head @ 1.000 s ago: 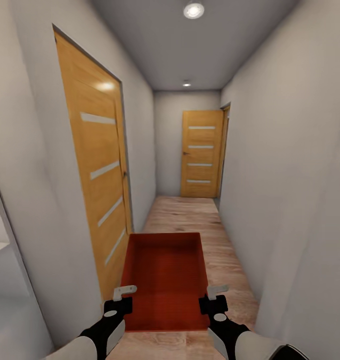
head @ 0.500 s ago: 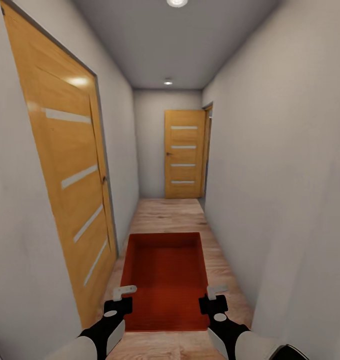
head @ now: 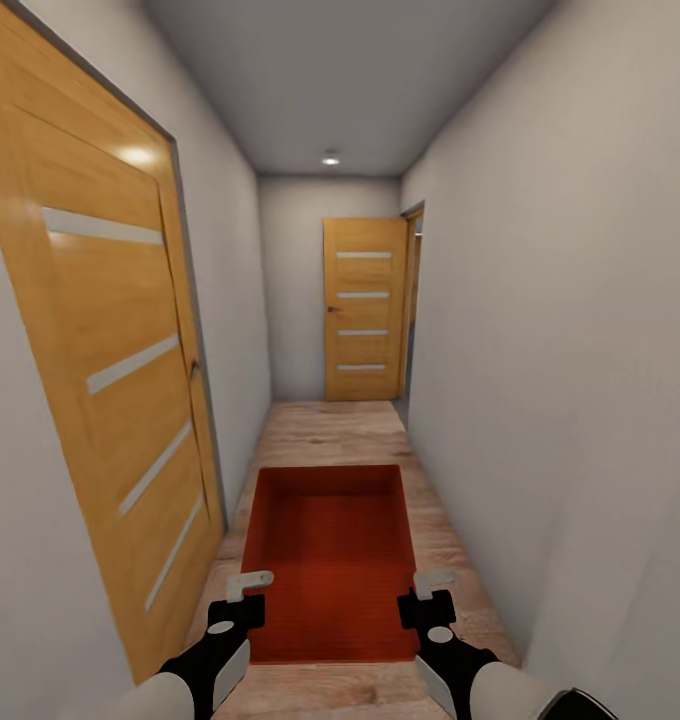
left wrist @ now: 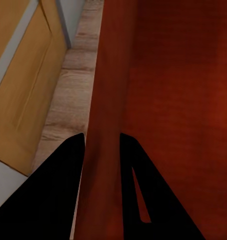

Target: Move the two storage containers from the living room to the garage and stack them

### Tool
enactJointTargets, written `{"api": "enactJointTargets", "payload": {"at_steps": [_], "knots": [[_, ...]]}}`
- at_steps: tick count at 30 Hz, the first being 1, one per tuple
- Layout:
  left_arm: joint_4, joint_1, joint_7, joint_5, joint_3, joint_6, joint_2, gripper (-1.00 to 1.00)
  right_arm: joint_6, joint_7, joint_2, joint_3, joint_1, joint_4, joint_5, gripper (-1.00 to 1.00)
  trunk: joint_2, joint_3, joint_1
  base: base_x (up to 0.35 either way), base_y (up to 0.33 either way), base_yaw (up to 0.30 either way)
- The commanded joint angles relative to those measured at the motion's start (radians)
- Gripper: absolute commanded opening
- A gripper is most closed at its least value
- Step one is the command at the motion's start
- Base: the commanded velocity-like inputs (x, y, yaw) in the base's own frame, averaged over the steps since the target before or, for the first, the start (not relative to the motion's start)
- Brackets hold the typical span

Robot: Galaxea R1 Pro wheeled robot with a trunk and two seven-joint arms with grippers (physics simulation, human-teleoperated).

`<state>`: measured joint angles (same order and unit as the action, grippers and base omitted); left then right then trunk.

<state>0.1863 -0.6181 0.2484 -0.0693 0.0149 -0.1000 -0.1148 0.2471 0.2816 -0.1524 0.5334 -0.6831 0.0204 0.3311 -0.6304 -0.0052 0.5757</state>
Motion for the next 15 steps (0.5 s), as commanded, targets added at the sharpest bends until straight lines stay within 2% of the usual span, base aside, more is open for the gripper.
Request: {"api": "enactJointTargets", "payload": {"at_steps": [1,15], "knots": [[0.001,0.000,0.045,0.005,-0.020,-0.005,0.000,-1.00,-0.002,-0.039,-0.001,-0.084,-0.001,0.007,-0.005,-1.00,-0.001,0.000,0.001,0.321,0.000,0.000],[0.000,0.000,0.045,0.005,-0.020,-0.005,0.000,-1.00,-0.002,-0.039,-0.001,-0.084,0.000,0.007,-0.006,-1.00,-0.001,0.000,0.001,0.321,0.000,0.000]]}}
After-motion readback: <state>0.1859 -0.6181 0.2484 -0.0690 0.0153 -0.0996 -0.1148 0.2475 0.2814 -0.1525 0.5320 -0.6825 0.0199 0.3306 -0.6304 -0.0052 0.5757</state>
